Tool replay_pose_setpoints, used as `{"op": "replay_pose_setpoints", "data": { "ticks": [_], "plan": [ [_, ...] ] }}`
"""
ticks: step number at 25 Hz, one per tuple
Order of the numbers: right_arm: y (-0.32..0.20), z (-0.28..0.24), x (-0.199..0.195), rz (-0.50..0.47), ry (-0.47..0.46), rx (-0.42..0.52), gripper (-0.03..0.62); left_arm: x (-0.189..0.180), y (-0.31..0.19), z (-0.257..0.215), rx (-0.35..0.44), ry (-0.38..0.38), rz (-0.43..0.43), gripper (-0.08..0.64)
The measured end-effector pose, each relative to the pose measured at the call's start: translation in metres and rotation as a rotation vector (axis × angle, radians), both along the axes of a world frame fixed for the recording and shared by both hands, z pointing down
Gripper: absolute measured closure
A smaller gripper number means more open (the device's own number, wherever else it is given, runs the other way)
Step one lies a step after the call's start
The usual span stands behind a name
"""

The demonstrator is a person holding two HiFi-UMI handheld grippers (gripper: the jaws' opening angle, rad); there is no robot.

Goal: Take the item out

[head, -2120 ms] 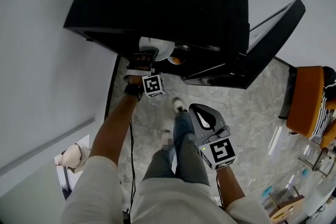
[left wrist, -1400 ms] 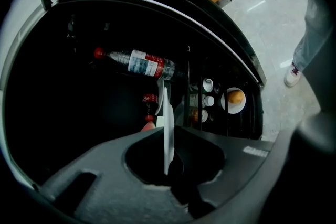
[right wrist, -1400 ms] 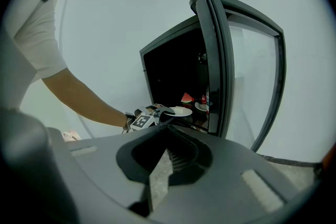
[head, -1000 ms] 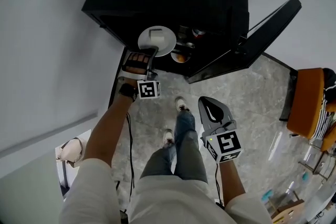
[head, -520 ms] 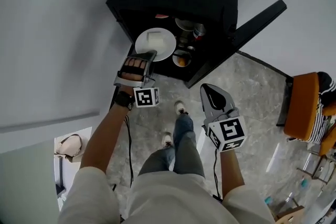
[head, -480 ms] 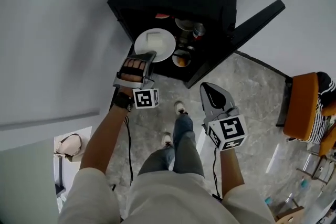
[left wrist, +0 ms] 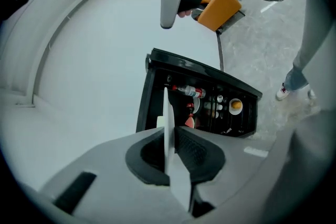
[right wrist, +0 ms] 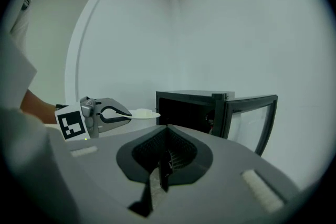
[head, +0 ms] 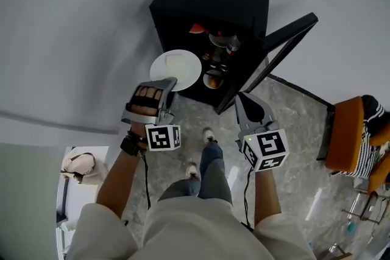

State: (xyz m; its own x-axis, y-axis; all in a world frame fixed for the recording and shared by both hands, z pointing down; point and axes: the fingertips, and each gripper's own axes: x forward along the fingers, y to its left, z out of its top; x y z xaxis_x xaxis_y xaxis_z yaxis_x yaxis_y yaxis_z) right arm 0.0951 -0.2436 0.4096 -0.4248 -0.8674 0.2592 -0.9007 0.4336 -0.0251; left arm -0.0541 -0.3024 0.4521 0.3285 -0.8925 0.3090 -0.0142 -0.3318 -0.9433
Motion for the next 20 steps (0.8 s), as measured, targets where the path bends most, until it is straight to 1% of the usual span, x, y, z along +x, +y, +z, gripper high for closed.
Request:
{"op": "replay_pose_setpoints", "data": {
  "ticks": [7,14,20],
  "plan": [
    [0.024,-0.040,-0.009,0.002,0.030,0.036,0.584,-0.017,0.041,-0.046,0.012,0.034,-0.021,0.541],
    [0.048,-0.066,-0.013,0.011,0.060,0.065,0.584,-0.034,0.073,-0.069,0.036,0.042,-0.029,0.541],
    [0.065,-0.080,-0.031,-0.004,0.062,0.087,0.584,-0.041,0.098,-0.094,0.069,0.058,-0.020,0.541]
  ]
}}
